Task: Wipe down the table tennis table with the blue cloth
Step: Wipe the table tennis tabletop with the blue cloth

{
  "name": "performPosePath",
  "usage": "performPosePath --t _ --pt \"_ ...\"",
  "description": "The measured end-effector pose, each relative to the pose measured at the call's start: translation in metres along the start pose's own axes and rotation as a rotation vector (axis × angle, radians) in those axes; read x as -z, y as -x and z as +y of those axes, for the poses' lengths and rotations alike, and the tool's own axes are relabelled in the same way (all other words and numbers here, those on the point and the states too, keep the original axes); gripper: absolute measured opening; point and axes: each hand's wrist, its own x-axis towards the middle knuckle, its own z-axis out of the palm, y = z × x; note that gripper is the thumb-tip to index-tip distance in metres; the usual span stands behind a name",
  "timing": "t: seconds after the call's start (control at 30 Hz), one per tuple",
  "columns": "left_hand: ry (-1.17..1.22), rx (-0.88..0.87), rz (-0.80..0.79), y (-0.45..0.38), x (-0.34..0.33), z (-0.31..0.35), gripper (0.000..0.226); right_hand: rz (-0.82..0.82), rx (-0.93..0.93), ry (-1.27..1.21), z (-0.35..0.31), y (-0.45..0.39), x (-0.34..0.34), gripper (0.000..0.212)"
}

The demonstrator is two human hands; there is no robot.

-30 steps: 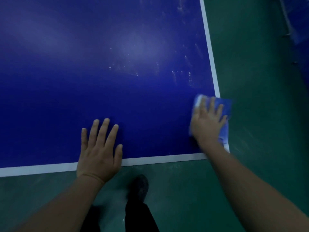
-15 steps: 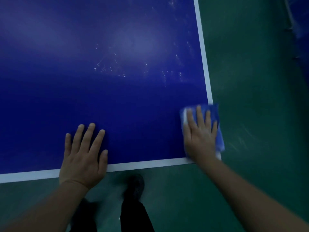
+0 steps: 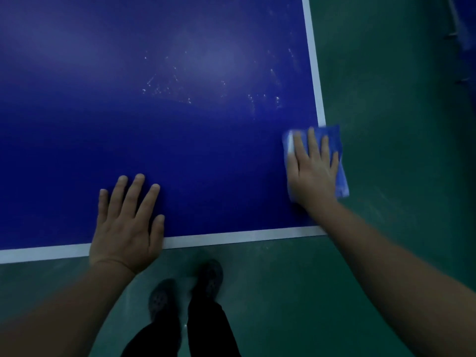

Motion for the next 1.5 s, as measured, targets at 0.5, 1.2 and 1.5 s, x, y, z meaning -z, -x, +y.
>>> performPosePath --t 0.5,1.2,1.5 --pt "0.064 0.008 0.038 0.002 -0.004 -0.003 0.066 -0.042 0.148 0.023 -0.128 0.048 -0.029 0.056" --pt "0.054 0.016 0.001 0.001 -0.006 -0.003 0.068 -0.105 0.303 0.121 -0.077 0.098 -0.031 0.055" --pt "0.087 0.099 0.061 0.003 -0.005 -0.005 0.065 -0.069 0.299 0.099 -0.163 0.041 -0.033 0.058"
